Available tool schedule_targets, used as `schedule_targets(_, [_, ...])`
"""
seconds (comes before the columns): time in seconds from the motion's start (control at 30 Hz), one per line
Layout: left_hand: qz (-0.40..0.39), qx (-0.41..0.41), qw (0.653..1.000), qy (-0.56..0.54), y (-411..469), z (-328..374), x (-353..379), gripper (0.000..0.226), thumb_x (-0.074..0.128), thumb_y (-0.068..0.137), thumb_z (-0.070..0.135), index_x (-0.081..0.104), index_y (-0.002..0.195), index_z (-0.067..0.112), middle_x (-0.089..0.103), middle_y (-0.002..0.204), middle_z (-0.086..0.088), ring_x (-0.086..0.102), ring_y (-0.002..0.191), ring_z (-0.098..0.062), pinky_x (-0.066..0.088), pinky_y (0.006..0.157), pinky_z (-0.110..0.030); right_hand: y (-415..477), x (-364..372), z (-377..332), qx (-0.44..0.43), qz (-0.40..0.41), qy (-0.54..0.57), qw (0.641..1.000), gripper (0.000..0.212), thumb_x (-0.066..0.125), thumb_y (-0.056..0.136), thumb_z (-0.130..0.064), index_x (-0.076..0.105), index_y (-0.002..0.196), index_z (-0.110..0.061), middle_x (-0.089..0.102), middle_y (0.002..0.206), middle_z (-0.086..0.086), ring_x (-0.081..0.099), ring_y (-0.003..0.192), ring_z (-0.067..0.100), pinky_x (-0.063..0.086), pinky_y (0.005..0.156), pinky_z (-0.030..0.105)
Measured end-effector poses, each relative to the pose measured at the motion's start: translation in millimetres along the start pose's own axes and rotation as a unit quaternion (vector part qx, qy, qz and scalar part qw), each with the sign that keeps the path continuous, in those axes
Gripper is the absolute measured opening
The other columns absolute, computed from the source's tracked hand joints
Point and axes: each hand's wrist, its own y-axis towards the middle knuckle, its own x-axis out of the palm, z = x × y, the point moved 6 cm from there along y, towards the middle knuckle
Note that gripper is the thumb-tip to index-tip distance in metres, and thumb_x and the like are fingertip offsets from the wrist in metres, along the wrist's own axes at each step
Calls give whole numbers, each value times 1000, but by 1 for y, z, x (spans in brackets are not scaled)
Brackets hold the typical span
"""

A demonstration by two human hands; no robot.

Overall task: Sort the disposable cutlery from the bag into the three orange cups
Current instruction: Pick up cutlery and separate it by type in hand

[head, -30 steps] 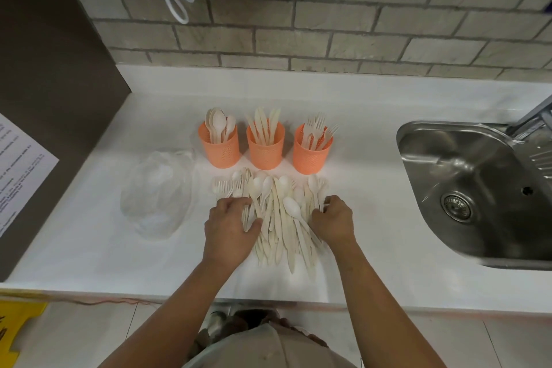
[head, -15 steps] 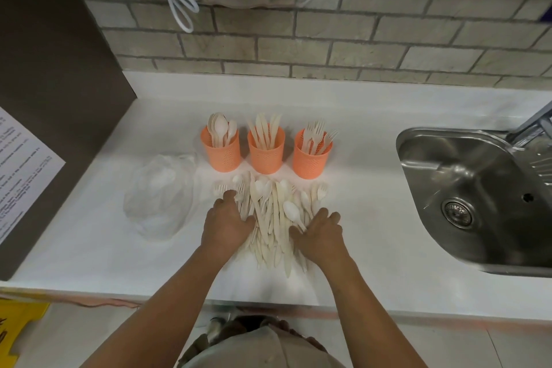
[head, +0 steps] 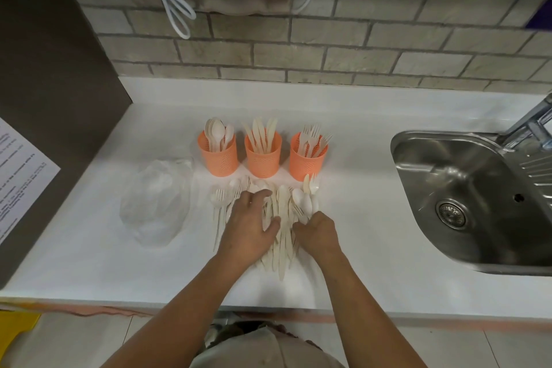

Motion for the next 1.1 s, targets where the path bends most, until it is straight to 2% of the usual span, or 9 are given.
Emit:
schedule_targets(0.2, [-78, 41, 995, 36, -2, 4, 19, 52, 62, 96, 42, 47, 145, 30, 52, 124, 4, 50, 122, -18, 49, 100, -37, -6, -9, 8, -17, 30, 18, 999, 18, 63, 97, -21, 51, 97, -8, 55, 84, -3, 52, 68, 5, 36, 51, 18])
schedule_targets(0.4, [-66, 77, 995, 14, 3, 14, 18, 43, 63, 97, 37, 54, 139, 29, 53, 114, 10, 49, 108, -5, 45, 95, -24, -3, -33, 12, -42, 64, 63, 995, 14, 55, 99, -16, 50, 104, -3, 58, 89, 2, 58, 76, 18, 40, 56, 23])
schedule_targets(0.5, [-78, 71, 994, -28, 9, 17, 23, 41, 66, 96, 36, 57, 135, 29, 54, 106, 13, 49, 91, 3, 43, 89, -20, -4, -37, 6, -51, 57, 115, 990, 8, 53, 98, -14, 51, 102, -7, 60, 92, 3, 58, 80, 17, 41, 60, 23])
schedule_targets(0.57, [-77, 44, 992, -91, 13, 18, 23, 40, 68, 95, 36, 57, 133, 30, 58, 103, 13, 55, 87, 5, 46, 85, -19, -8, -38, 2, -64, 39, 171, 982, 4, 52, 96, -12, 53, 101, -12, 62, 86, 0, 58, 73, 17, 42, 60, 25])
schedule_targets(0.67, [-67, -8, 974, -216, 24, 29, 11, 48, 68, 97, 39, 49, 141, 37, 63, 113, 13, 62, 96, 0, 49, 82, -17, -14, -33, -5, -82, -25, 249, 965, 9, 58, 97, -17, 57, 105, -22, 57, 66, -5, 51, 54, 13, 42, 50, 29])
schedule_targets(0.73, [-48, -5, 959, -280, 38, 44, -4, 52, 64, 100, 43, 43, 147, 43, 60, 127, 18, 61, 109, 2, 51, 90, -22, -17, -29, -11, -99, -70, 251, 960, 11, 66, 98, -29, 58, 104, -25, 52, 58, -11, 45, 47, 9, 40, 46, 27])
schedule_targets(0.87, [-49, 8, 931, -361, 73, 78, -29, 49, 50, 106, 47, 42, 153, 40, 53, 150, 15, 51, 136, -3, 41, 112, -31, -22, -19, -26, -140, -141, 223, 954, 28, 70, 97, -31, 56, 75, -20, 38, 54, -8, 33, 45, 10, 34, 49, 27])
schedule_targets(1.0, [-44, -1, 961, -274, 100, 91, -38, 36, 47, 108, 32, 65, 137, 21, 65, 137, 7, 57, 130, -10, 41, 115, -32, -20, -15, -42, -166, -125, 196, 958, 35, 69, 98, -39, 60, 64, -34, 40, 55, -6, 36, 49, 12, 37, 51, 26])
schedule_targets(1.1, [80, 21, 968, -235, 98, 87, -52, 24, 54, 104, 27, 71, 119, 21, 62, 117, 19, 53, 124, -11, 37, 115, -39, -16, -15, -44, -164, -104, 194, 962, 38, 67, 98, -43, 59, 70, -18, 45, 57, -4, 40, 50, 11, 39, 55, 27])
